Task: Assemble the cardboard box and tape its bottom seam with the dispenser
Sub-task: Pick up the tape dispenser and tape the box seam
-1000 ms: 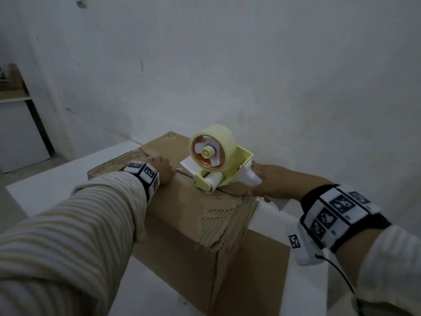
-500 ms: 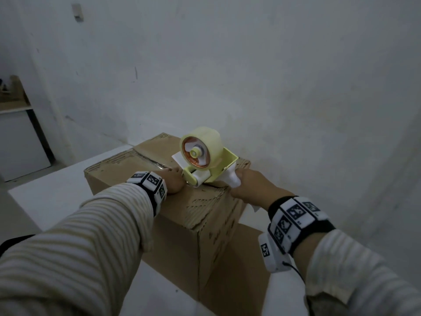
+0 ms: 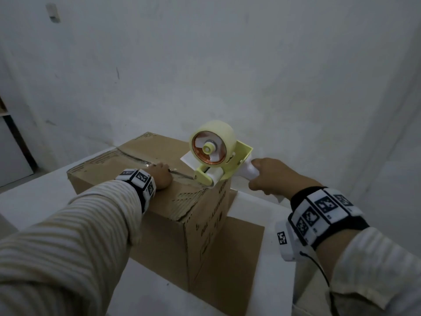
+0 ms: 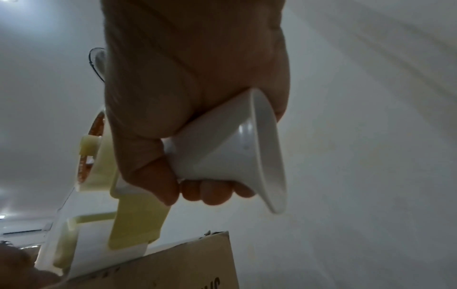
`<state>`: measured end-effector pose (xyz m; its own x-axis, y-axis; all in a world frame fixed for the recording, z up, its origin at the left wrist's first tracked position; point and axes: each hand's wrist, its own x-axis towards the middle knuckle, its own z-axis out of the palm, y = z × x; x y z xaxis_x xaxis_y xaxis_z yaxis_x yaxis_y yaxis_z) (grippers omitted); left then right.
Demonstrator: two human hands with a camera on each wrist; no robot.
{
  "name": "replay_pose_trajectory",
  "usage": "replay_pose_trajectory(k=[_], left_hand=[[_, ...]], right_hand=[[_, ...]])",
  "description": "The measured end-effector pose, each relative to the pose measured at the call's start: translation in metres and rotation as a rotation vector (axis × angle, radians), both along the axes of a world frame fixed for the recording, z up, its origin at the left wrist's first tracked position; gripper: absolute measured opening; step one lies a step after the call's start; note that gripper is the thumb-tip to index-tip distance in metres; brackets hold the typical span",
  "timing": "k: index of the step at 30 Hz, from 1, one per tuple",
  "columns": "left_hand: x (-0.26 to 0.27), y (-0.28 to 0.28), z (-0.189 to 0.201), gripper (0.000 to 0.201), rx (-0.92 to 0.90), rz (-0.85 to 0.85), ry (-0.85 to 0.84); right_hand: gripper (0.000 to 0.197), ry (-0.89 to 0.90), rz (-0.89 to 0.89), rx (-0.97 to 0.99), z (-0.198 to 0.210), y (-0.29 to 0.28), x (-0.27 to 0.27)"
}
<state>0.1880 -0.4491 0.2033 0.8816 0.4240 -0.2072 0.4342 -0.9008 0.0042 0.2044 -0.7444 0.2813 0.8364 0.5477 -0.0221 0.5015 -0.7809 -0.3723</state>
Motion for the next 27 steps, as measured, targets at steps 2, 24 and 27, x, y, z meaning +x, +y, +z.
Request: replay_pose_trajectory(k=[2,24,27], left_hand=[[-0.004,-0.019,0.005,0.054,-0.062,-0.057,-0.018],[-0.014,-0.083,0.014,0.084,-0.019,-0.187,0.131],[-0.018,-0.081,0.015,0.088,-0.047,-0.207,0.139]], right_hand=[[0.030,-0.024,0.006,-0.023,-0.001,0.004,-0.002],[0.035,-0.053,-0.088,-0.022,-0.026,-0.029,-0.011],[0.036,-0.048,-0.093,-0.016,-0.031,-0.026,-0.013]])
